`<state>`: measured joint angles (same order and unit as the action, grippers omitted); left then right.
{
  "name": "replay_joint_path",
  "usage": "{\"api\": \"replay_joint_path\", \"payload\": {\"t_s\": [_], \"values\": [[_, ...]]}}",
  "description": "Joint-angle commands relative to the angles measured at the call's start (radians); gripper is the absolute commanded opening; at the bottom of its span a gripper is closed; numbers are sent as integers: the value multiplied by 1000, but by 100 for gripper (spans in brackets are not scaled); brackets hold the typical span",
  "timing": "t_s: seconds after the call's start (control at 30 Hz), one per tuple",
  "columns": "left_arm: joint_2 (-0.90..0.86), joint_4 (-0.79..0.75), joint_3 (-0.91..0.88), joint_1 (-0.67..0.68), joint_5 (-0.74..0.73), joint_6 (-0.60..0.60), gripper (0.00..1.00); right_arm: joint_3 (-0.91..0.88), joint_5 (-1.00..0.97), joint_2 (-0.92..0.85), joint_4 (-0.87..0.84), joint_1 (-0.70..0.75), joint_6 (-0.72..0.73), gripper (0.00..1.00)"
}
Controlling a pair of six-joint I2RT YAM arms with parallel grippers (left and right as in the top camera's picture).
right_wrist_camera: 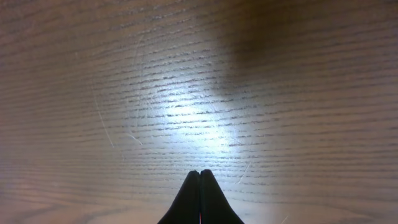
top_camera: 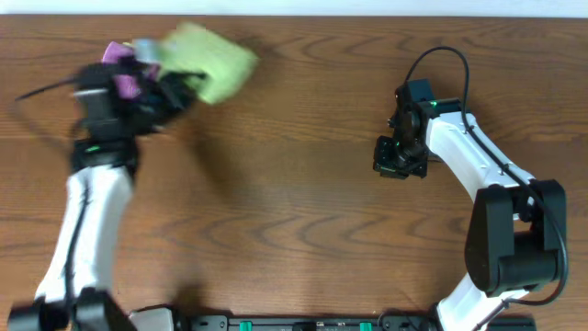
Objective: Fold the cloth
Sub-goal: 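Carry the green square with the left gripper to the cloth stack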
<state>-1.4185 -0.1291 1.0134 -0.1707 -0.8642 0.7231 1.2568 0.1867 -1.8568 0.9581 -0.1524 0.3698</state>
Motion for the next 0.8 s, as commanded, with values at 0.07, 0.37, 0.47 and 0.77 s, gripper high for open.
{"api": "replay_joint_path", "payload": {"t_s": [0.07, 0.37, 0.47, 0.77], "values": [[4, -53, 11, -208, -6, 157, 6, 14, -3, 4, 3, 1, -20, 2], [-167, -215, 32, -280, -76, 141, 6, 14, -3, 4, -3, -10, -32, 2], [-230, -221, 68, -280, -78, 126, 6, 14, -3, 4, 3, -18, -39, 2], [-347, -153, 230, -281, -58, -67, 6, 14, -3, 4, 45, -24, -46, 2]]}}
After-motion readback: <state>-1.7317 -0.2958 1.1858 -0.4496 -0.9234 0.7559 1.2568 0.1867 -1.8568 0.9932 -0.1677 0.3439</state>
